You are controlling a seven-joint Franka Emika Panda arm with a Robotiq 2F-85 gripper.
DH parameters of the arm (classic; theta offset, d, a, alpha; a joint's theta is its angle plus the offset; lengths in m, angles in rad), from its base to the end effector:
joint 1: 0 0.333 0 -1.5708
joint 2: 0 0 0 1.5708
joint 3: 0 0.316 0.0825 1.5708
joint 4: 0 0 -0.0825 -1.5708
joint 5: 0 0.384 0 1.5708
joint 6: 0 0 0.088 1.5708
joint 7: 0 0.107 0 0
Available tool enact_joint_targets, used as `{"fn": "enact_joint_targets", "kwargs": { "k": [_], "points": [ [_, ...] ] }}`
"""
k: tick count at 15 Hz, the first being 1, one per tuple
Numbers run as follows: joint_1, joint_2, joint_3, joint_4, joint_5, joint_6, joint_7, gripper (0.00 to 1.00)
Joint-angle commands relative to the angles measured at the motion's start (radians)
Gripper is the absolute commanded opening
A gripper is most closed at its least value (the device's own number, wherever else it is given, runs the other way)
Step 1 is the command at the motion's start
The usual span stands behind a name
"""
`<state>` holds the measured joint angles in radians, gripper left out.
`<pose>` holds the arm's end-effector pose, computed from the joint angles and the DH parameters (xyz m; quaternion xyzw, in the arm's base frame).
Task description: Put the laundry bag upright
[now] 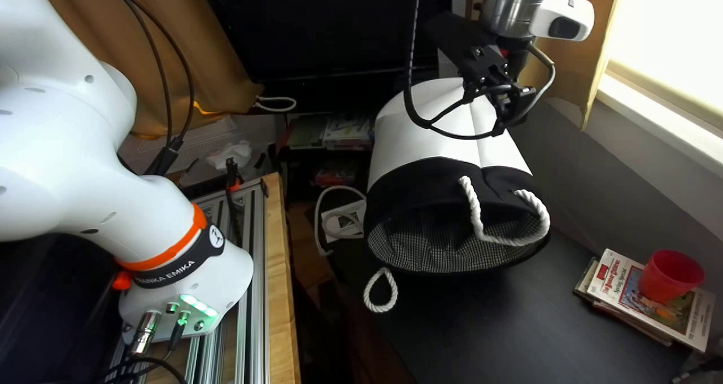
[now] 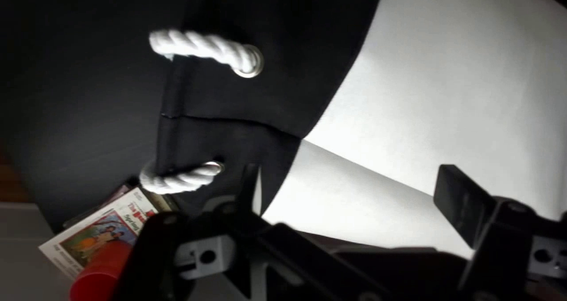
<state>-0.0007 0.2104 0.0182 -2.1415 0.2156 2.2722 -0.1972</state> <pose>0.5569 0.0150 0.2998 -0.9953 -0.0341 0.0323 0.0845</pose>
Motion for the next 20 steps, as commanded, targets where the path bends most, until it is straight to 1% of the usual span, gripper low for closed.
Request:
{"fn": "enact_joint_targets", "kwargs": {
  "k": [1,2,4,5,8,9,14,15,16,20],
  "points": [
    [-0.050,-0.030,-0.057,-0.023,-0.038,-0.057,0.099,1.00],
    [-0.064,-0.029,-0.073,-0.029,-0.041,-0.066,0.112,1.00],
    [-0.093,-0.023,-0.096,-0.026,-0.020,-0.148,0.118,1.00],
    [-0.110,-0.017,-0.101,-0.025,0.004,-0.190,0.099,1.00],
    [-0.143,0.007,-0.117,-0.036,0.034,-0.247,0.074,1.00],
    [-0.130,0.002,-0.112,-0.017,0.002,-0.220,0.083,1.00],
    [-0.141,0.016,-0.115,-0.026,0.013,-0.234,0.081,1.00],
    [-0.139,0.044,-0.119,-0.021,0.006,-0.242,0.108,1.00],
    [-0.140,0.058,-0.117,-0.028,0.010,-0.239,0.105,1.00],
    [-0.168,0.098,-0.096,-0.080,0.115,-0.190,-0.014,1.00]
  ]
}}
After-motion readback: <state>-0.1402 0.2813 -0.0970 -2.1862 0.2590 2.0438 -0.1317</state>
